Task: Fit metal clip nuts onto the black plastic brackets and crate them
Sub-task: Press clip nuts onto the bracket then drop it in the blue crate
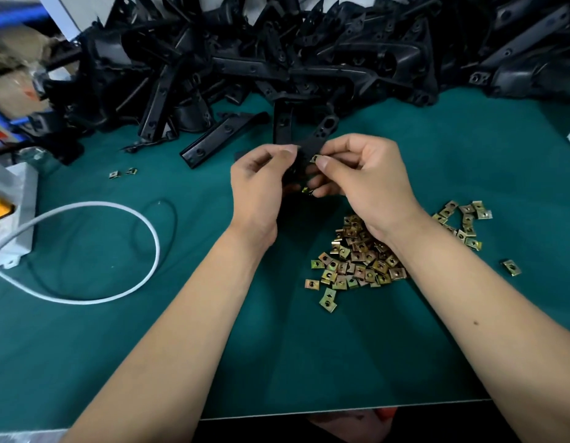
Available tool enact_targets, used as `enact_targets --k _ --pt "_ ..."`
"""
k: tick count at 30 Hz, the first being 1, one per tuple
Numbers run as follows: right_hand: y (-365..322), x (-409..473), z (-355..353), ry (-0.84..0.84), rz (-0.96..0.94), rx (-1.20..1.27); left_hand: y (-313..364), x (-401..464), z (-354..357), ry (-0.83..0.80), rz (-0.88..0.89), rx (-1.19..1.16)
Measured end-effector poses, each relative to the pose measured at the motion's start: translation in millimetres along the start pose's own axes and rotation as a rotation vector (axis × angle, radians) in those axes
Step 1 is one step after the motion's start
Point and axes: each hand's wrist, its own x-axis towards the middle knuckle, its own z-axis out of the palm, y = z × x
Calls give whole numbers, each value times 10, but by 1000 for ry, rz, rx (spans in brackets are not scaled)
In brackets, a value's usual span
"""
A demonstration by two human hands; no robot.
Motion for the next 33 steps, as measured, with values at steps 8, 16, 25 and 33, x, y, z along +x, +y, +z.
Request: enact_targets --k 8,16,25,33 --pt "11 -28 20 -28 40 31 -59 30 6 205 106 57" --pt "3 -29 46 -8 68 22 -99 56 12 214 126 105" --pt "-9 -27 34 -8 106 84 -107 51 16 223 145 139" --pt "-10 -23 35 -15 123 104 -111 58 20 217 147 169"
